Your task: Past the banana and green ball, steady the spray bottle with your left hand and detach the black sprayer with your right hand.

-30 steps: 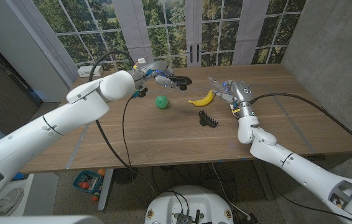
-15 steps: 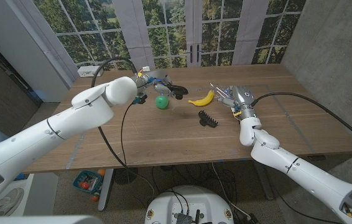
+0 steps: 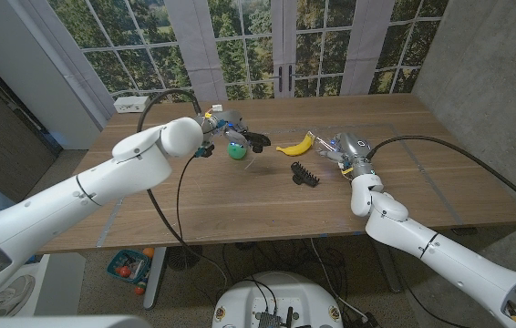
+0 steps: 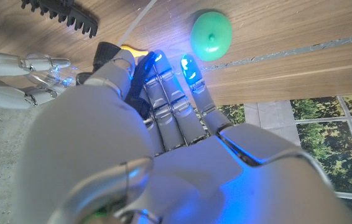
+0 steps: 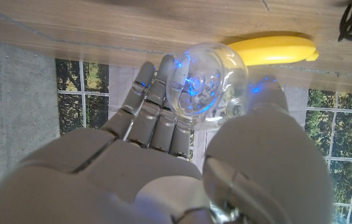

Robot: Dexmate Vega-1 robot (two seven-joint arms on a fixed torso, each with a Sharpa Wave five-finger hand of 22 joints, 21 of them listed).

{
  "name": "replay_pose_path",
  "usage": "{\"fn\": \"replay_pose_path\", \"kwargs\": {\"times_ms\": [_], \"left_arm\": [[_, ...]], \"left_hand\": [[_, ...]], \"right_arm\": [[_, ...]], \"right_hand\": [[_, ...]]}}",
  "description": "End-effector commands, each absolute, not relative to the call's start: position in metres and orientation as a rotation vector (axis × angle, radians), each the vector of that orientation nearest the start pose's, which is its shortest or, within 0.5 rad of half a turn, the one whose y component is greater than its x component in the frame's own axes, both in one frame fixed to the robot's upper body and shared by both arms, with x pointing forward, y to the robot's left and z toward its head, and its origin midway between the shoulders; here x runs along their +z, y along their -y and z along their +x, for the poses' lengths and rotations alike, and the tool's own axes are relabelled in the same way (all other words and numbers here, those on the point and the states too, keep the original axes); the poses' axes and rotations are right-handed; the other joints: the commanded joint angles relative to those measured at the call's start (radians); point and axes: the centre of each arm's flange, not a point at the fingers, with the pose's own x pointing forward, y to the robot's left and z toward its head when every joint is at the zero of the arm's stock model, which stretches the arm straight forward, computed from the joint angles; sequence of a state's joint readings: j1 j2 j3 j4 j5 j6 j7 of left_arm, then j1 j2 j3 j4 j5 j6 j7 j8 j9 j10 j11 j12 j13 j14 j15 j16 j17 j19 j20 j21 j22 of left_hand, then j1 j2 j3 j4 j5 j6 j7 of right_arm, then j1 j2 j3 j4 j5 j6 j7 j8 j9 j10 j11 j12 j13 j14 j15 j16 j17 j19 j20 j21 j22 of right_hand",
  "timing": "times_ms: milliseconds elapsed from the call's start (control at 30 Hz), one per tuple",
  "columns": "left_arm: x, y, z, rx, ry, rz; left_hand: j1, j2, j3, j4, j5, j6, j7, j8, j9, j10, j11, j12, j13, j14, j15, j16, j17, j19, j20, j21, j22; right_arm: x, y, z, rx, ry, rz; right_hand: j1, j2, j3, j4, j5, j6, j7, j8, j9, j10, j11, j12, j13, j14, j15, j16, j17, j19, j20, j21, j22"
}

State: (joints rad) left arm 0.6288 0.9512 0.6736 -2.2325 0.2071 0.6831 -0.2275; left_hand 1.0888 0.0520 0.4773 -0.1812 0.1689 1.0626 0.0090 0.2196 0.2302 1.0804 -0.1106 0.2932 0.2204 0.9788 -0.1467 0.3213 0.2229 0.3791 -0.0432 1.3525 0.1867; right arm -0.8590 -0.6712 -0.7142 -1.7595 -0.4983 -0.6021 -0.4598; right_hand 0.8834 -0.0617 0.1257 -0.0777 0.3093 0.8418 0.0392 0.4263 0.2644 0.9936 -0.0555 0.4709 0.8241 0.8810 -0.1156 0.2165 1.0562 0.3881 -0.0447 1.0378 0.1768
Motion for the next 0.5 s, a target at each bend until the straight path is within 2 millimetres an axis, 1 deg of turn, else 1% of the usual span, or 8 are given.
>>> {"fn": "replay_pose_path", "kwargs": {"times_ms": [33,100,133,233,300,400,433,500], "left_arm": [[0.074,-0.179,0.531,-0.171,0.397,1.298],[0.073,-0.179,0.533,-0.176,0.384,1.304],[0.072,-0.179,0.534,-0.173,0.379,1.309],[0.070,-0.178,0.537,-0.163,0.363,1.326],[0.068,-0.178,0.539,-0.158,0.352,1.337],[0.066,-0.176,0.541,-0.140,0.340,1.363],[0.065,-0.176,0.542,-0.135,0.337,1.377],[0.064,-0.175,0.544,-0.152,0.350,1.407]], "left_hand": [[0.043,0.041,-0.003,0.003,0.001,0.005,0.006,-0.004,0.004,0.097,-0.087,0.000,0.000,-0.015,-0.096,-0.010,0.001,-0.048,-0.088,-0.026,-0.004],[0.044,0.040,-0.004,0.003,0.001,0.005,0.005,-0.006,0.004,0.097,-0.090,-0.001,-0.001,-0.021,-0.096,-0.014,0.000,-0.054,-0.089,-0.031,-0.006],[0.045,0.041,-0.004,0.004,0.001,0.004,0.005,-0.007,0.005,0.095,-0.089,-0.003,-0.001,-0.026,-0.096,-0.018,-0.001,-0.075,-0.086,-0.043,-0.009],[0.047,0.039,-0.005,0.003,0.002,0.006,0.001,-0.008,0.005,0.096,-0.094,-0.004,-0.002,-0.037,-0.096,-0.025,-0.003,-0.089,-0.084,-0.055,-0.012],[0.048,0.039,-0.005,0.004,0.002,0.005,-0.001,-0.009,0.005,0.098,-0.096,-0.004,-0.002,-0.044,-0.096,-0.029,-0.004,-0.102,-0.075,-0.065,-0.015],[0.051,0.036,-0.008,0.003,0.003,0.005,-0.008,-0.010,0.006,0.099,-0.097,-0.006,-0.003,-0.060,-0.096,-0.038,-0.006,-0.125,-0.067,-0.084,-0.018],[0.052,0.038,-0.010,0.005,0.003,0.007,-0.014,-0.011,0.006,0.100,-0.097,-0.006,-0.003,-0.067,-0.096,-0.043,-0.006,-0.141,-0.058,-0.098,-0.019],[0.054,0.030,-0.014,0.002,0.003,0.012,-0.023,-0.010,0.006,0.102,-0.097,-0.007,-0.003,-0.086,-0.096,-0.054,-0.010,-0.142,-0.058,-0.108,-0.020]], "right_arm": [[-0.050,0.218,0.605,-0.414,0.444,-1.261],[-0.051,0.218,0.606,-0.411,0.435,-1.265],[-0.052,0.218,0.606,-0.412,0.430,-1.268],[-0.054,0.217,0.607,-0.409,0.417,-1.274],[-0.054,0.217,0.608,-0.406,0.411,-1.277],[-0.055,0.216,0.609,-0.404,0.401,-1.284],[-0.055,0.216,0.609,-0.400,0.397,-1.286],[-0.055,0.215,0.610,-0.398,0.394,-1.291]], "right_hand": [[0.207,0.202,0.003,-0.004,-0.006,0.243,-0.222,0.003,-0.003,0.157,-0.149,-0.008,-0.002,0.010,-0.112,-0.001,0.000,0.016,-0.116,-0.002,0.002],[0.208,0.201,0.004,-0.005,-0.006,0.245,-0.221,0.003,-0.005,0.161,-0.149,-0.007,-0.002,0.010,-0.112,-0.001,-0.002,0.018,-0.114,-0.002,0.002],[0.209,0.201,0.004,-0.006,-0.006,0.245,-0.221,0.003,-0.006,0.159,-0.149,-0.009,-0.004,0.010,-0.112,-0.002,-0.002,0.019,-0.113,-0.002,0.002],[0.209,0.198,0.005,-0.009,-0.007,0.245,-0.225,0.002,-0.010,0.154,-0.149,-0.013,-0.006,0.006,-0.112,-0.004,-0.006,0.018,-0.112,-0.004,0.002],[0.208,0.197,0.005,-0.009,-0.008,0.246,-0.225,0.001,-0.012,0.152,-0.149,-0.013,-0.003,0.000,-0.111,-0.007,-0.009,0.016,-0.112,-0.005,0.002],[0.206,0.198,0.006,-0.009,-0.008,0.245,-0.228,0.000,-0.015,0.149,-0.149,-0.015,-0.004,-0.001,-0.111,-0.008,-0.012,0.014,-0.111,-0.006,0.002],[0.204,0.198,0.006,-0.008,-0.009,0.246,-0.227,0.000,-0.016,0.146,-0.149,-0.017,-0.004,-0.002,-0.111,-0.009,-0.014,0.013,-0.110,-0.008,0.002],[0.205,0.199,0.008,-0.010,-0.009,0.248,-0.228,0.000,-0.019,0.147,-0.149,-0.018,-0.005,-0.002,-0.111,-0.009,-0.016,0.017,-0.106,-0.007,0.001]]}}
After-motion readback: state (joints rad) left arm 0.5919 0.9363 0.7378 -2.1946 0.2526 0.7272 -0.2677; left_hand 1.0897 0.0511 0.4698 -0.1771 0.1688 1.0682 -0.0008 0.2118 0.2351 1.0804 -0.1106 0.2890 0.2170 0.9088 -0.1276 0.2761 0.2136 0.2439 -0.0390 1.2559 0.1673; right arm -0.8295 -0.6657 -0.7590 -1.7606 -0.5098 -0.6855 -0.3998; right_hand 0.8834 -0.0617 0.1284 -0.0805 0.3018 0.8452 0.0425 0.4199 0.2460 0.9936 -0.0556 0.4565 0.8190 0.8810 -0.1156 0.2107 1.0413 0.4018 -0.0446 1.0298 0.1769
